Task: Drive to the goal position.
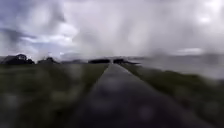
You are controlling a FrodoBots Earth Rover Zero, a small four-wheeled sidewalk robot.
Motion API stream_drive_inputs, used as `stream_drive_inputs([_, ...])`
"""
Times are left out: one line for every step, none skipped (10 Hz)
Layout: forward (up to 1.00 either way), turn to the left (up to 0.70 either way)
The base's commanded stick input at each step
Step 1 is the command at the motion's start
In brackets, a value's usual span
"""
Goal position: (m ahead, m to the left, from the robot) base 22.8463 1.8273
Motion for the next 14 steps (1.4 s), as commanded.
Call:
stream_drive_inputs([0.70, 0.00])
stream_drive_inputs([0.70, 0.00])
stream_drive_inputs([0.70, 0.00])
stream_drive_inputs([0.70, 0.00])
stream_drive_inputs([0.70, 0.00])
stream_drive_inputs([0.70, 0.00])
stream_drive_inputs([0.70, 0.00])
stream_drive_inputs([0.70, 0.00])
stream_drive_inputs([0.70, 0.00])
stream_drive_inputs([0.70, 0.00])
stream_drive_inputs([0.70, 0.00])
stream_drive_inputs([0.70, -0.09])
stream_drive_inputs([0.70, -0.26])
stream_drive_inputs([0.70, 0.00])
